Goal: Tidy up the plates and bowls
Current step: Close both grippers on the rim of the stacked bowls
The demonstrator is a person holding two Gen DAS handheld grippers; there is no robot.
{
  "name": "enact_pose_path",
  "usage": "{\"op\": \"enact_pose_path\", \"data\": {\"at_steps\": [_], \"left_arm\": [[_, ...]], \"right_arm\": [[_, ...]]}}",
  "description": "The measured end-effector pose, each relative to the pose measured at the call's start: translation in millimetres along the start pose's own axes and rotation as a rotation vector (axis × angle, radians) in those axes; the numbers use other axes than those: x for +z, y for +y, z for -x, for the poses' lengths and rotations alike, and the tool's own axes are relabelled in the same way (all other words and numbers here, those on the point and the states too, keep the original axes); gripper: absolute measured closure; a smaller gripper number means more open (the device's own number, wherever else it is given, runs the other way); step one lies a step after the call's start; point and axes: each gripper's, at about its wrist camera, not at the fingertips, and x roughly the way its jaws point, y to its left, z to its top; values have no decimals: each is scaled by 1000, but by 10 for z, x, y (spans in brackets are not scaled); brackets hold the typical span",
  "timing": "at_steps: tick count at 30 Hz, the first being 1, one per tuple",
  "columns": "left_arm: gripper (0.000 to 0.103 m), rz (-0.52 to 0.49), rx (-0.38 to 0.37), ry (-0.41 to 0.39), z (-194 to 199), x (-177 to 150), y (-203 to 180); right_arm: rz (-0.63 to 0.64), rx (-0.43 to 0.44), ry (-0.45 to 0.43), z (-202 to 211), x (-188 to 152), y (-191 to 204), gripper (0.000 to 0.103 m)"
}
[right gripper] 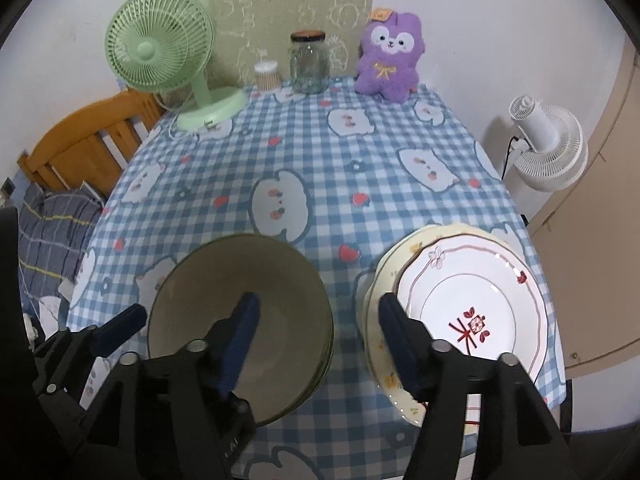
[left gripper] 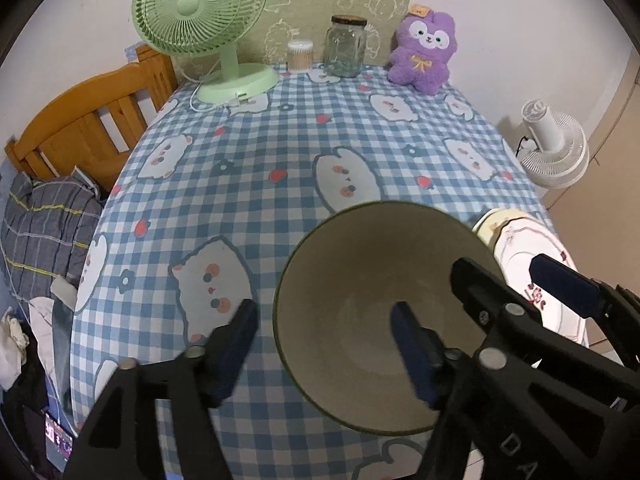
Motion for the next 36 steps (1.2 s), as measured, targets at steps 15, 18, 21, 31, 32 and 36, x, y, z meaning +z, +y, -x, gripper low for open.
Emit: {"op": "enact_pose_path", "data": {"at_steps": [15,18,21,31,32,36], "left_arm": [[14,-3,-2,11,-147,3,-2],[14,8,-1,20,-211,0,9],[14,20,-9,39,-288,-8,23],[16,34,-2,58,-427,-56,61],[16,36,-5,63,-444,-61,64],[19,44,-15,78,-493,-72,76]], "right_arm": [[11,47,13,-210,21,-42,25],[11,42,29,-287,26,-54,25],[13,48,56,-376,26,-57,25],[20,64,111,-588,-15,-11,25],[19,64,116,-607,-17,-10,25],[15,68,135,-671,-25,-1,25]]}}
